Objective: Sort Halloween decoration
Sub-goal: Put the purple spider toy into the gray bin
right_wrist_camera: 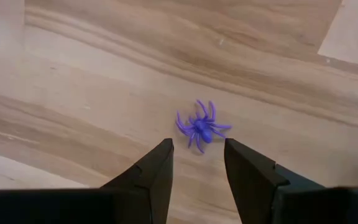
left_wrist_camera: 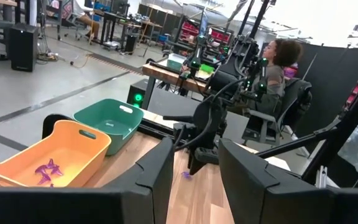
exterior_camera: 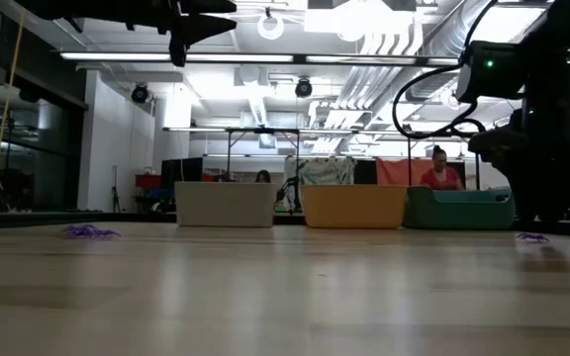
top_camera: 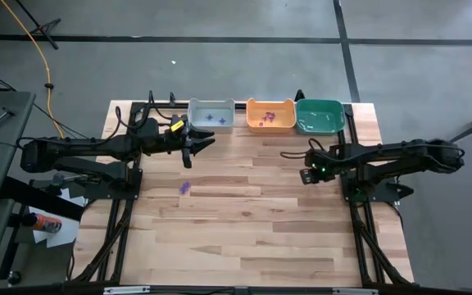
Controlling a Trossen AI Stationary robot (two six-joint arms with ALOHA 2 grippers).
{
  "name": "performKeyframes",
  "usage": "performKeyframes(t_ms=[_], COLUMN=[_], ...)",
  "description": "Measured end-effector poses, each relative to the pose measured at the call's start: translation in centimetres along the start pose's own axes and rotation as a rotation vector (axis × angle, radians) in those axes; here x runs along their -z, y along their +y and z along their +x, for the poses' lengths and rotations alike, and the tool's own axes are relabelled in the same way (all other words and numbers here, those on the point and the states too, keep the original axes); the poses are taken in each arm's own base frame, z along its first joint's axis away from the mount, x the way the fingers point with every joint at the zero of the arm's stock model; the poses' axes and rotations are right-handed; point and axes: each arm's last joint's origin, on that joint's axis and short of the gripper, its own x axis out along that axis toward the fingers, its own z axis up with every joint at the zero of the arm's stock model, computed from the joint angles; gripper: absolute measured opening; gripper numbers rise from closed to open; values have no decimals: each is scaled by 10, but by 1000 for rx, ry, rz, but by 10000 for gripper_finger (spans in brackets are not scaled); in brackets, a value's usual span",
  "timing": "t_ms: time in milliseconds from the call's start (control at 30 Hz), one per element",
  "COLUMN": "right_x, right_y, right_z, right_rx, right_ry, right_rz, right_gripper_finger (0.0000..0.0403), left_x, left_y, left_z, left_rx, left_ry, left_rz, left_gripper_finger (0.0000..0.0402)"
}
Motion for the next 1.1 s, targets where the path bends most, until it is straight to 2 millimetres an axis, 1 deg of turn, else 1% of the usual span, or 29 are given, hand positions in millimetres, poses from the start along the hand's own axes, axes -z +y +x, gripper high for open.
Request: performKeyframes(t_ms=[200, 400, 567, 700, 800, 900, 933, 967, 1100], right_x=[-2, -2, -5, -5, -5, -6, -7, -9, -18], right_y=[1, 1, 4, 5, 4, 7, 11, 15, 35], right_z=[3, 11, 18, 19, 19, 16, 13, 8, -18], right_rx=[21, 76, 100, 114, 126, 128, 113, 93, 15], right_ry=[-29, -7, -29, -35, -40, -64, -82, -103, -216], right_rz=[4, 1, -4, -65, -93, -138, -160, -181, -259], right_gripper_finger=[138, 138, 138, 133, 106, 48, 26, 14, 17], left_x=[0, 0, 0, 0, 0, 0, 0, 0, -1], left_y=[0, 0, 0, 0, 0, 0, 0, 0, 0], left_z=[0, 0, 0, 0, 0, 0, 0, 0, 0], left_rx=[0, 0, 0, 0, 0, 0, 0, 0, 1], left_ry=[0, 0, 0, 0, 0, 0, 1, 0, -5], left_rz=[0, 0, 0, 0, 0, 0, 0, 0, 0], left_gripper_finger=[115, 115, 115, 115, 115, 115, 115, 115, 115])
